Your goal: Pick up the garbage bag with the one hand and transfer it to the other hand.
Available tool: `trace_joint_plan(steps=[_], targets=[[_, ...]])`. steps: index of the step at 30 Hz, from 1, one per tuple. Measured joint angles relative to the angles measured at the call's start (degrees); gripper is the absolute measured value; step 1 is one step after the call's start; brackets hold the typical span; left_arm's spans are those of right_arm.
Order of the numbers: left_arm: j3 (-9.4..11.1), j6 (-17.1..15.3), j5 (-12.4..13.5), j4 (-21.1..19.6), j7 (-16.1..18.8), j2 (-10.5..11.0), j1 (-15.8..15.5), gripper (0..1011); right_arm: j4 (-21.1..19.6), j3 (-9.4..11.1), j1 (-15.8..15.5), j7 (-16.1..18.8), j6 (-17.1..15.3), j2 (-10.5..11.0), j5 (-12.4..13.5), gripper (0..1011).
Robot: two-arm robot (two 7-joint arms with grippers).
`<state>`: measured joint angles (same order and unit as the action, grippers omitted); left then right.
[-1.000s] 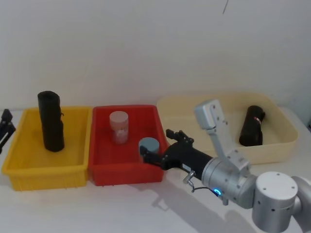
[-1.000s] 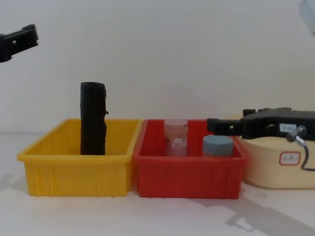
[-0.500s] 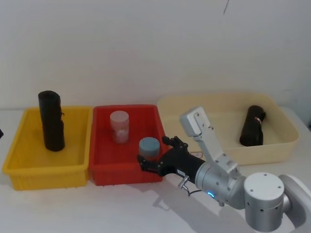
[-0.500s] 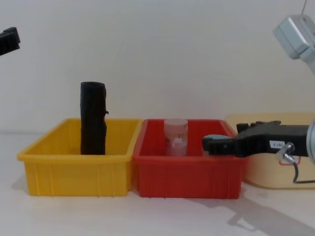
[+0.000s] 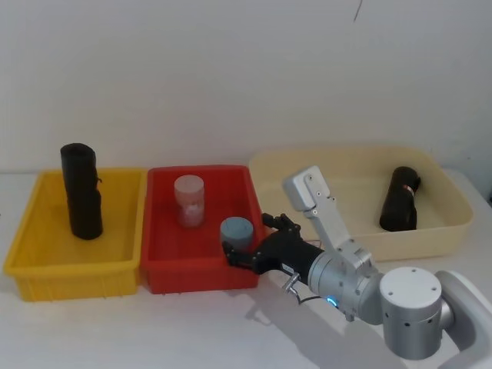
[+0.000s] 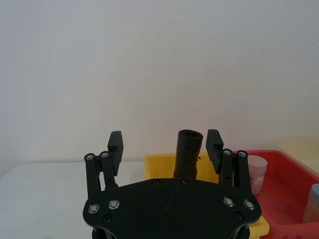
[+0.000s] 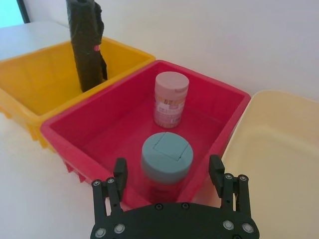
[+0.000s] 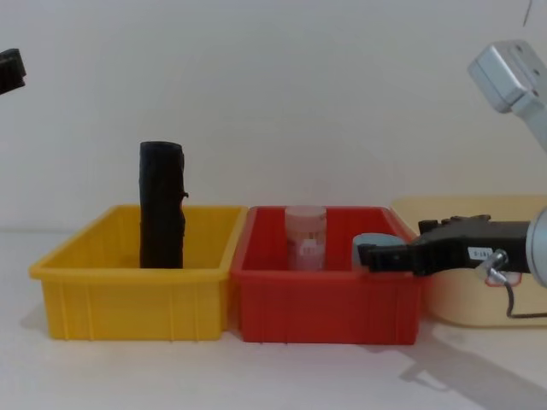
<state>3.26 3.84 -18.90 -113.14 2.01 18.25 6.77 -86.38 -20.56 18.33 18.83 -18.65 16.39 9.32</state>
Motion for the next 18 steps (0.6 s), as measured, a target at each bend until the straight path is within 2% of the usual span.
trace_joint_plan(steps=[18], targets=[[-0.19, 0.05, 0.0, -0.15, 0.12, 0.07, 0.24, 1001, 1.73, -0.18, 1.26, -0.32, -1.04, -0.88, -0.4, 1001]])
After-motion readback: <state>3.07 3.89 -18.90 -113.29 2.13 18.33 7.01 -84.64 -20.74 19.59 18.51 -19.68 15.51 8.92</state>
